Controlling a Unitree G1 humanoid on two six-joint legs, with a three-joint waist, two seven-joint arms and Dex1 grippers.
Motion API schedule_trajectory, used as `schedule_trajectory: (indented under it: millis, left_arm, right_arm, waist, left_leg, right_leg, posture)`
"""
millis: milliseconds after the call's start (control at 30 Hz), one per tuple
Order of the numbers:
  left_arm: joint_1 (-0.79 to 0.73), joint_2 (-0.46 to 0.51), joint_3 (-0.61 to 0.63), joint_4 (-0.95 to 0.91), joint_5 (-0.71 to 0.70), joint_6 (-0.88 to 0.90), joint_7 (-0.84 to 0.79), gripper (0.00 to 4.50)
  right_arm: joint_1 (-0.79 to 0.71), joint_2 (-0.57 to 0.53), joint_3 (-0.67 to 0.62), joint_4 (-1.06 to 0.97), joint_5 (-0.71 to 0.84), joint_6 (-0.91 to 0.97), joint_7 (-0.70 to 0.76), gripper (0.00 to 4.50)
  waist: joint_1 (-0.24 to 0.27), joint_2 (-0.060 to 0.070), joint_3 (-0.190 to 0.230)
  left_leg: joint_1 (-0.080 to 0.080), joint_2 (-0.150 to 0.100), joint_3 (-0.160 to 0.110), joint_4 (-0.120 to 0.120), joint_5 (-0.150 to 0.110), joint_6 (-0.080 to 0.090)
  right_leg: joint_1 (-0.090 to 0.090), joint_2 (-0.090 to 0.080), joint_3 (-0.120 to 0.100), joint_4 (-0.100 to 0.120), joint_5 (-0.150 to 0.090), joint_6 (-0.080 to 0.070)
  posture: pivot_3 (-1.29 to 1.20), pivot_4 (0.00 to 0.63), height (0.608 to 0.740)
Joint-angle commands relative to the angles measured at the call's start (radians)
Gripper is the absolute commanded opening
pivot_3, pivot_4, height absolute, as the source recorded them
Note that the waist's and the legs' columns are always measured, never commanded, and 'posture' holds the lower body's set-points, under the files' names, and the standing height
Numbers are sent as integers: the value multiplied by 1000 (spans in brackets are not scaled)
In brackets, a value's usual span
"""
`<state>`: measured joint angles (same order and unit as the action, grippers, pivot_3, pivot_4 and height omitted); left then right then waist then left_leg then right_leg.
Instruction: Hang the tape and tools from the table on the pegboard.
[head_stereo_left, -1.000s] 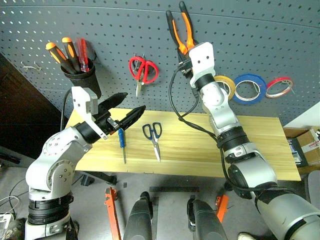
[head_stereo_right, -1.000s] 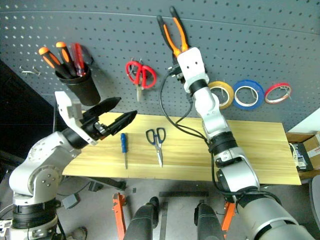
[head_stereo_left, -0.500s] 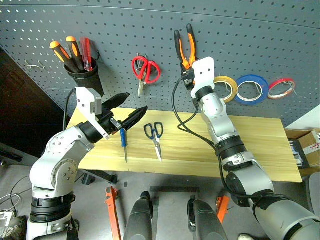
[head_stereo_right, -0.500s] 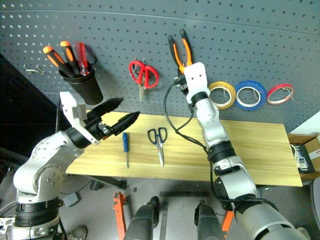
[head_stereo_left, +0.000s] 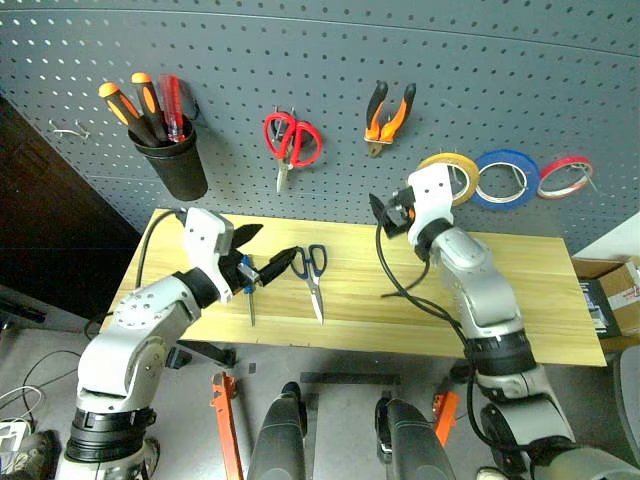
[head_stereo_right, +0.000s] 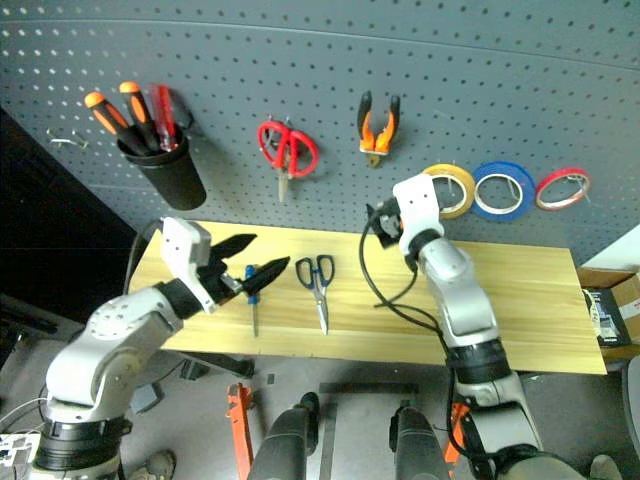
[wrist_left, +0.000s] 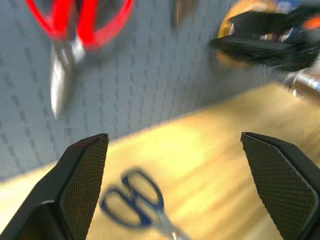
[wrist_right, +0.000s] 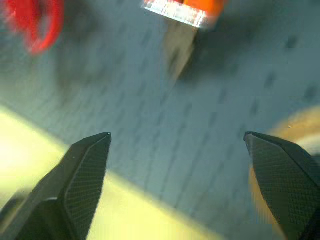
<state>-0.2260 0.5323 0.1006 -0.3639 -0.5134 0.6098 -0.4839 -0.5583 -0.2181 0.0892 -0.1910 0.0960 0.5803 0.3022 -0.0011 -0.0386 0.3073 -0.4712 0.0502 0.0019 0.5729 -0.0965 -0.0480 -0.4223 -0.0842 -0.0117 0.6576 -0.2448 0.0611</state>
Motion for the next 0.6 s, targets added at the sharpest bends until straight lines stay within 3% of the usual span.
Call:
schedule_trajectory:
  millis: [33,133,300,600]
  left_arm:
    - [20,-36,-98,-66,102,78,128,4500]
    - [25,-103,-184,-44,182,192,256,4500]
    - [-9,-340,-248,58,284,366,494,4500]
    - [-204,-556,-178,394,388,321,663,4500]
  right_arm:
    - [71,-75,4,-294,151,161,137,4449]
    - [149,-136,-9,-431,260,270,203,4449]
    - [235,-243,-32,-524,416,425,282,4449]
    - [219,-240,-56,-527,450,499,187,4449]
  waist:
    - [-2,0,0]
    - [-2,0,0]
    - [1,0,0]
    - [-8,-1,0]
  left_leg:
    - [0,0,0,0,0,0]
    - [1,0,0,0,0,0]
    - [0,-1,0,3,0,0]
    - [0,-2,-2,3,-1,-1]
  right_leg:
    - [0,0,0,0,-1,0]
    - [2,-1,1,0,-4,-4]
    - [2,-2,0,-1,-3,-3]
    - [1,-2,-1,-1,-2,-4]
  posture:
    - [-6,296,740]
    - [-26,298,740]
    - [-57,304,740]
    - [-89,312,740]
